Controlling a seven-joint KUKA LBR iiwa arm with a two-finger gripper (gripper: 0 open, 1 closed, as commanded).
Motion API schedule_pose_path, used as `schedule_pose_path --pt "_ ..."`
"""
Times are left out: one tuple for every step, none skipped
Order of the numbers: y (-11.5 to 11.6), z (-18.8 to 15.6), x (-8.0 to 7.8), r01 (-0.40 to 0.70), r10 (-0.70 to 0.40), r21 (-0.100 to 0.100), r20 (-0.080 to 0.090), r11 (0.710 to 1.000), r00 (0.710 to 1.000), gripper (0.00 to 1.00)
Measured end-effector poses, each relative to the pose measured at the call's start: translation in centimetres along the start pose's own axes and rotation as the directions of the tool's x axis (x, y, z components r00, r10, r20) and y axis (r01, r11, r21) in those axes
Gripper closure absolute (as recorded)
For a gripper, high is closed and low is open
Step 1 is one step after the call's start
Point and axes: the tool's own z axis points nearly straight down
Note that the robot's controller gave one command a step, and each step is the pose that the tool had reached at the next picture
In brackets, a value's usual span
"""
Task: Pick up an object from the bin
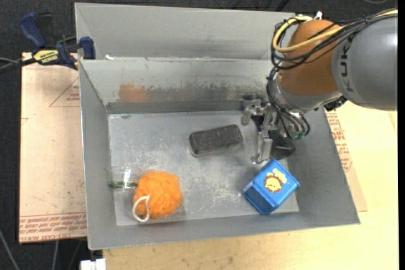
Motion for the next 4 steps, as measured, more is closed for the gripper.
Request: schedule_pose_path --pt "0.8 1.5 -0.9 -0.099 0.099 0.000 0.003 0.995 0.995 0.00" --pt "3.0 2.9 -2.3 0.058 -0.059 0.001 0.005 0.998 0.998 0.00" --pt "5.5 4.0 -3.7 0.031 -0.031 0.000 0.007 1.000 0.999 0.00" --pt "6.6 5.1 -4.5 0.216 -0.216 0.001 0.008 0.976 0.976 1.00"
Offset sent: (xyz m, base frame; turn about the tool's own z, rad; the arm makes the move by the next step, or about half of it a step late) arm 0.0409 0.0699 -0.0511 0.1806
